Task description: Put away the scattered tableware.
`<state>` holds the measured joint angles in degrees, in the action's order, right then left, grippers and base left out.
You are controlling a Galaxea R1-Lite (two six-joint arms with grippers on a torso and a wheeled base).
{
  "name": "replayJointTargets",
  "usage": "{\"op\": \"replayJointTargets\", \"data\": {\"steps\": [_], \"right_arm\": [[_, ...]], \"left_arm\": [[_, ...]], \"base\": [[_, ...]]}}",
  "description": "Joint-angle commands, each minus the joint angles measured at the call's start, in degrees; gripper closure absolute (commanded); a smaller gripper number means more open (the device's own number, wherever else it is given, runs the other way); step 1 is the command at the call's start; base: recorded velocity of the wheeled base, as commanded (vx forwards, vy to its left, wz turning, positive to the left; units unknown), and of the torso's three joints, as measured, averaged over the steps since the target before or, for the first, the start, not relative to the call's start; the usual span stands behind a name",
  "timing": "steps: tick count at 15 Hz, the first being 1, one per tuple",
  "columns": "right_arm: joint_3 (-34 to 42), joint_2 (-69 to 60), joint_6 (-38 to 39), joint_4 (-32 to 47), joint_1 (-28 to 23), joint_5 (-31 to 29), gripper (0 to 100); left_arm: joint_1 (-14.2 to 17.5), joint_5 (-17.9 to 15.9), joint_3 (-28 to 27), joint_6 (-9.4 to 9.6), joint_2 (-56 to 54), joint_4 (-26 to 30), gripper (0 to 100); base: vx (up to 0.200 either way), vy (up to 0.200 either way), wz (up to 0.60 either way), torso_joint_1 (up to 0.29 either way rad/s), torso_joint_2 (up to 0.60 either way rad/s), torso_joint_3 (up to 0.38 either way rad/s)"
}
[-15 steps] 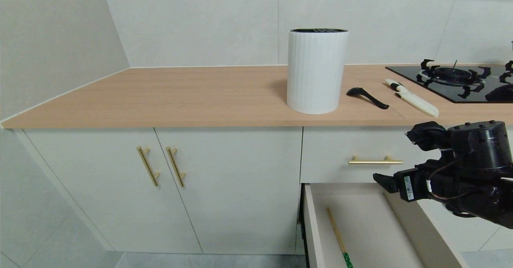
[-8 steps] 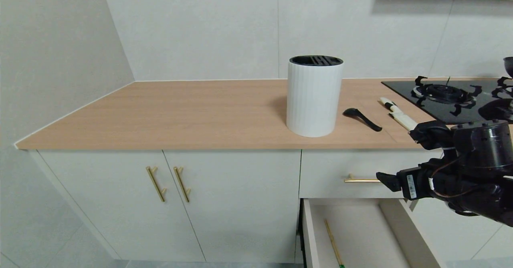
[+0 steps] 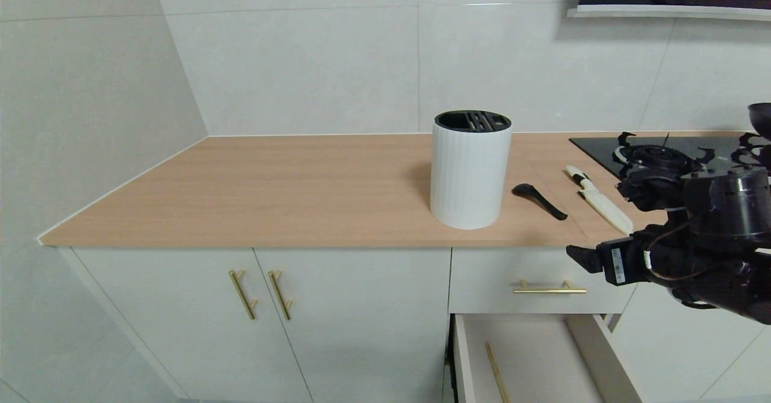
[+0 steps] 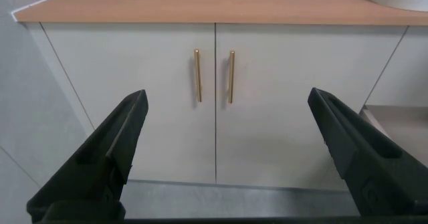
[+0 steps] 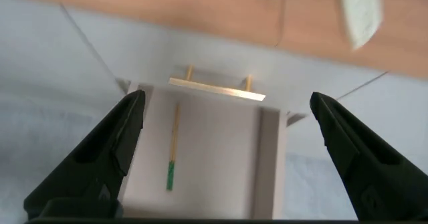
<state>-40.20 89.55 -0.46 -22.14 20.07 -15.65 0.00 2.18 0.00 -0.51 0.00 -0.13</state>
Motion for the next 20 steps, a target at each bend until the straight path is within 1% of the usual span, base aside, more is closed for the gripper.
{"op": "replayJointTargets", "data": {"steps": [1,2,4,6,8,10,12,15,17,20], "right_arm": [[-5.1,3.6,-0.7,-0.4,-2.7,0.8,0],[-7.8,5.5,-0.7,-0.4,-3.9,1.9,0],[-15.1,10.6,-0.7,-0.4,-6.4,7.2,0],[-22.0,16.5,-1.2,-0.4,-8.7,10.6,0],[-28.3,22.2,-2.2,-0.4,-10.0,13.5,0],[-32.4,27.6,-3.5,-0.4,-11.0,16.1,0],[-33.1,29.0,-3.6,-0.4,-12.5,19.3,0],[-33.0,28.6,-3.6,-0.4,-15.6,28.2,0],[-33.4,29.7,-4.0,-0.4,-16.3,28.9,0],[-33.0,31.1,-4.8,-0.5,-15.2,28.6,0]], "left_arm": [[0.0,0.0,0.0,-0.02,0.1,0.0,0],[0.0,0.0,0.0,-0.02,0.1,0.0,0],[0.0,0.0,0.0,-0.02,0.1,0.0,0],[0.0,0.0,0.0,-0.02,0.1,0.0,0],[0.0,0.0,0.0,-0.02,0.1,0.0,0],[0.0,0.0,0.0,-0.02,0.1,0.0,0],[0.0,0.0,0.0,-0.02,0.1,0.0,0],[0.0,0.0,0.0,-0.02,0.1,0.0,0],[0.0,0.0,0.0,-0.02,0.1,0.0,0],[0.0,0.0,0.0,-0.02,0.1,0.0,0]], "base": [[0.000,0.000,0.00,0.000,0.00,0.000],[0.000,0.000,0.00,0.000,0.00,0.000],[0.000,0.000,0.00,0.000,0.00,0.000],[0.000,0.000,0.00,0.000,0.00,0.000],[0.000,0.000,0.00,0.000,0.00,0.000],[0.000,0.000,0.00,0.000,0.00,0.000],[0.000,0.000,0.00,0.000,0.00,0.000],[0.000,0.000,0.00,0.000,0.00,0.000],[0.000,0.000,0.00,0.000,0.00,0.000],[0.000,0.000,0.00,0.000,0.00,0.000]]}}
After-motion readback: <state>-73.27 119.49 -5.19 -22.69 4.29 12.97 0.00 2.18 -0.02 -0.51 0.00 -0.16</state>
